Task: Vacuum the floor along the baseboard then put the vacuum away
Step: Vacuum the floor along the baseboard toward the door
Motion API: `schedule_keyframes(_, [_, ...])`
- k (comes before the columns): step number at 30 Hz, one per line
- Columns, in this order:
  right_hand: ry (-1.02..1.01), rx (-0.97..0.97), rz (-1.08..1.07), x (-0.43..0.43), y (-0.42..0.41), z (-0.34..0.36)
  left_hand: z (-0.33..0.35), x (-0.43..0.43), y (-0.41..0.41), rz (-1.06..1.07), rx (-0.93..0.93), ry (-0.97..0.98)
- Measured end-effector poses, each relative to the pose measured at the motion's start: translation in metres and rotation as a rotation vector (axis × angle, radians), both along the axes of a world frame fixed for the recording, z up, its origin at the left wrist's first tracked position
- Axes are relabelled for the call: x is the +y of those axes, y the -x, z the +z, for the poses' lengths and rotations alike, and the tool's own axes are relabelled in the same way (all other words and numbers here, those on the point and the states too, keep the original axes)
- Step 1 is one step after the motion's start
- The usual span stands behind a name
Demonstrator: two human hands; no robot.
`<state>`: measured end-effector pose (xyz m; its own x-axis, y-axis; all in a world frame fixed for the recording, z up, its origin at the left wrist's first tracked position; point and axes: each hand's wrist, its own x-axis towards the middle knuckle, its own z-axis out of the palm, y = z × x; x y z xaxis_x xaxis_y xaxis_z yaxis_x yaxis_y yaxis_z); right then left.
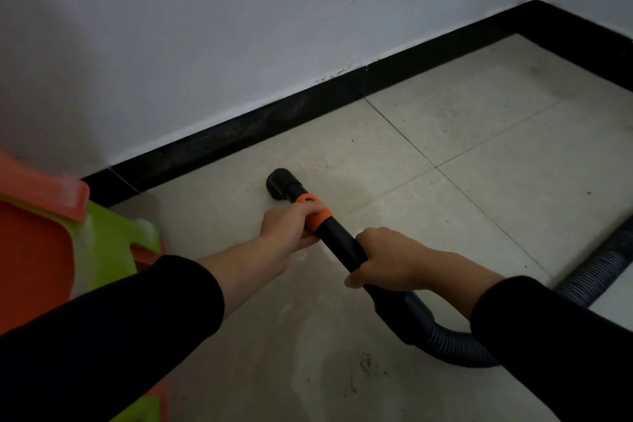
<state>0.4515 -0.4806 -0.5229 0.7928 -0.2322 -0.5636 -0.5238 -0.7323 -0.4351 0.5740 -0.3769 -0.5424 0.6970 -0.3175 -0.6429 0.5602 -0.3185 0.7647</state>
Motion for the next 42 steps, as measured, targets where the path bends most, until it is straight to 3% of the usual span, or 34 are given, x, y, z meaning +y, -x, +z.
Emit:
schedule_keyframes(23, [0.086, -0.097, 0.186, 0.031, -0.051, -0.011, -0.007, 0.032, -0.04, 0.18, -0.088, -0.089])
schedule_keyframes(42, [0.152, -0.13, 0.113, 0.03, -0.07, -0.014, -0.013, 0.009, -0.06, 0.186, -0.123, -0.052])
